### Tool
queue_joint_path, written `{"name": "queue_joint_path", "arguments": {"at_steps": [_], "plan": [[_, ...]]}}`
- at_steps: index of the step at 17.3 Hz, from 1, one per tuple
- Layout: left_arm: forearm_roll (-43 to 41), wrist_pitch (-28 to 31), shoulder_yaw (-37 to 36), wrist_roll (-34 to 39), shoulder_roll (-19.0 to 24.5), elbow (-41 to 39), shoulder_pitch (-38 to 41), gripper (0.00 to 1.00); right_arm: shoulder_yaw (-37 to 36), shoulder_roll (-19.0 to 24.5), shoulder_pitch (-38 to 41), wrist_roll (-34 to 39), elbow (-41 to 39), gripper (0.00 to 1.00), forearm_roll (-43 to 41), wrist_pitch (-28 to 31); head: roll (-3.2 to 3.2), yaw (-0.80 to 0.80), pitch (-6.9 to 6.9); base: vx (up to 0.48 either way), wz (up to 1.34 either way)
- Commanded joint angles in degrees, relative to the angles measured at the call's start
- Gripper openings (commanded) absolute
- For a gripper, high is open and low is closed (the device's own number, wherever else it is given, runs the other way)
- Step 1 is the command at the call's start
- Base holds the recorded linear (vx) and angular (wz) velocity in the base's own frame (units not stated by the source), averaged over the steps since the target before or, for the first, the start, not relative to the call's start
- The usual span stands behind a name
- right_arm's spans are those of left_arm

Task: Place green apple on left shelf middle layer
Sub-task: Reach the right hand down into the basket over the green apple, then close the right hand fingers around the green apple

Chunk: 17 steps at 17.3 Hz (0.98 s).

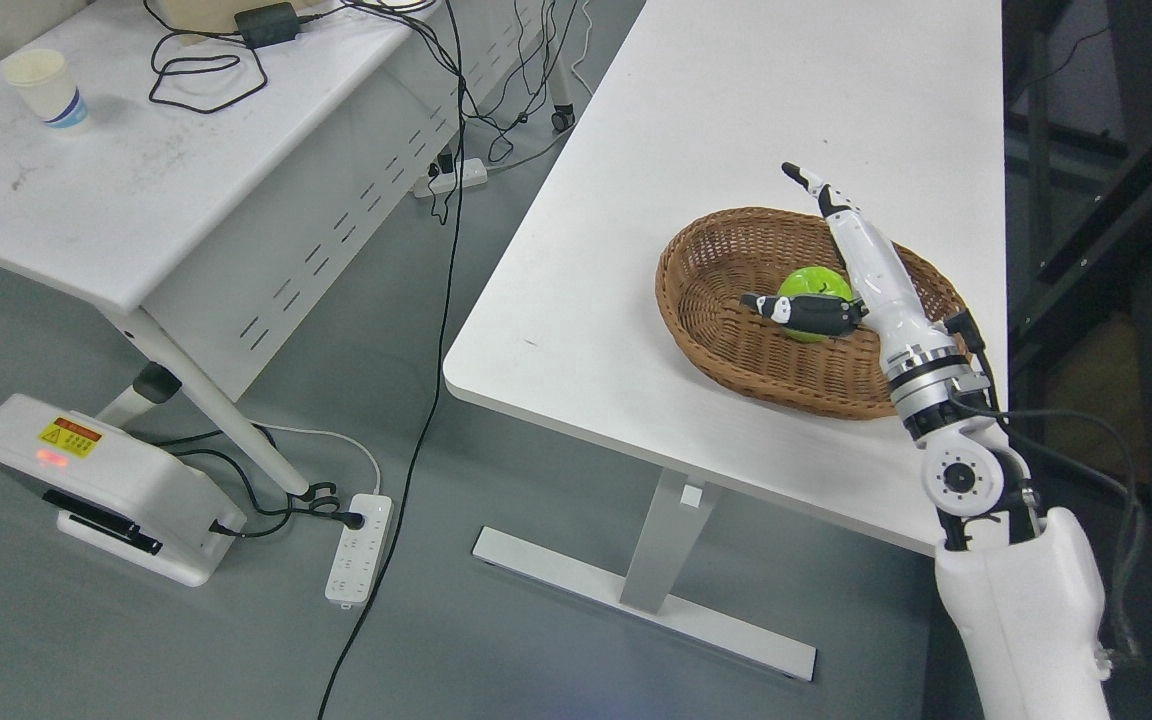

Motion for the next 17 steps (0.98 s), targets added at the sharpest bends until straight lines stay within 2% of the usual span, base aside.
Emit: {"name": "queue_joint_path", "arguments": {"at_steps": [1,5,11,17], "plan": [[0.0,0.0,0.0,0.0,1.0,0.0,0.0,1.00,4.4,-0.8,-2.7,0.5,6.8,1.00,1.3,-0.1,0.00,0.00,0.00,0.149,0.01],[0.0,0.0,0.0,0.0,1.0,0.0,0.0,1.00,7.2,-0.9,-3.6,0.7,10.9,1.00,8.2,-0.1,0.00,0.00,0.00,0.136,-0.11],[0.0,0.0,0.0,0.0,1.0,0.0,0.0,1.00,11.0,-5.2,-2.7,0.7,13.3,1.00,8.7,-0.8,0.00,0.00,0.00,0.074,-0.13],[0.0,0.0,0.0,0.0,1.0,0.0,0.0,1.00,12.6,-5.2,-3.4,0.8,15.1,1.00,9.4,-0.9,0.00,0.00,0.00,0.031,-0.04]]}}
